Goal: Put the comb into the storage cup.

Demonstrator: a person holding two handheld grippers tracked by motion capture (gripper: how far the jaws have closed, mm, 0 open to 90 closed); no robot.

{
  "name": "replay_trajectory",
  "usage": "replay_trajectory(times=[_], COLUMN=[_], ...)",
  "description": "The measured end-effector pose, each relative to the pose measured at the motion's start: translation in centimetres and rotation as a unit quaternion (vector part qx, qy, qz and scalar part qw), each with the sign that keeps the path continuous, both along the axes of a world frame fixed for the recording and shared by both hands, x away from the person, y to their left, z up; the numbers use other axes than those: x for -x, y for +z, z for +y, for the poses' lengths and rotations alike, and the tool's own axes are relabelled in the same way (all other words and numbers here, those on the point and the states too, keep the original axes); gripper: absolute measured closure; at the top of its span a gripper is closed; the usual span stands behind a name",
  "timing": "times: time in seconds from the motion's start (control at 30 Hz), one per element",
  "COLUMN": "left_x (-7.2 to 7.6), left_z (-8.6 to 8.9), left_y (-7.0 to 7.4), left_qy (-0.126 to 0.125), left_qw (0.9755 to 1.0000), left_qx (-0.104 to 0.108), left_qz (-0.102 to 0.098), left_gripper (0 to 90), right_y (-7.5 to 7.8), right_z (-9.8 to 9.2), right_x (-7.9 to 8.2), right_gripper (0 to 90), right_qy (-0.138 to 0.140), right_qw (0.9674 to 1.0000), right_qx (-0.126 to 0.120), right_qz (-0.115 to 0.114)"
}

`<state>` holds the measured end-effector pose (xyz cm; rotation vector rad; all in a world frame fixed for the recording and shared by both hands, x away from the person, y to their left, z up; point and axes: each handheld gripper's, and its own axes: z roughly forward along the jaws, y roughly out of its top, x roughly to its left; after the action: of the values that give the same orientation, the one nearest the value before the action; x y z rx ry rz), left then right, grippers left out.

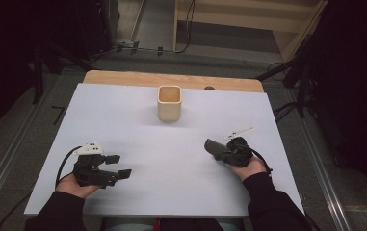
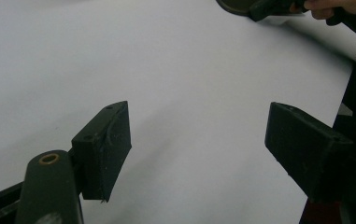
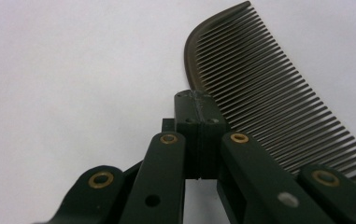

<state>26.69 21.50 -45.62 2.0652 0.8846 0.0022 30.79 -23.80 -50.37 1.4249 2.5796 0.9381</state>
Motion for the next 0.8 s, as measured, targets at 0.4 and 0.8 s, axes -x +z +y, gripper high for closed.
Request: replay_trajectory(times=[0.4,0.8], left_x=[0.0,0.0], left_z=[0.0,0.1], left_y=[0.0,0.0], left_qy=[-0.001,-0.001], left_qw=[1.0,1.0], left_qx=[-0.001,-0.001], left_qz=[0.0,0.001], left_gripper=[23.3,23.3], right_y=[-0.1,-0.1], right_z=[-0.4,-0.6], right_x=[-1.1,-1.8], right_gripper=[87.5,87.5], right_qy=[-0.014,-0.026], right_qw=[0.9998,0.9996], right_qx=[0.003,0.004], right_qz=[-0.009,-0.014])
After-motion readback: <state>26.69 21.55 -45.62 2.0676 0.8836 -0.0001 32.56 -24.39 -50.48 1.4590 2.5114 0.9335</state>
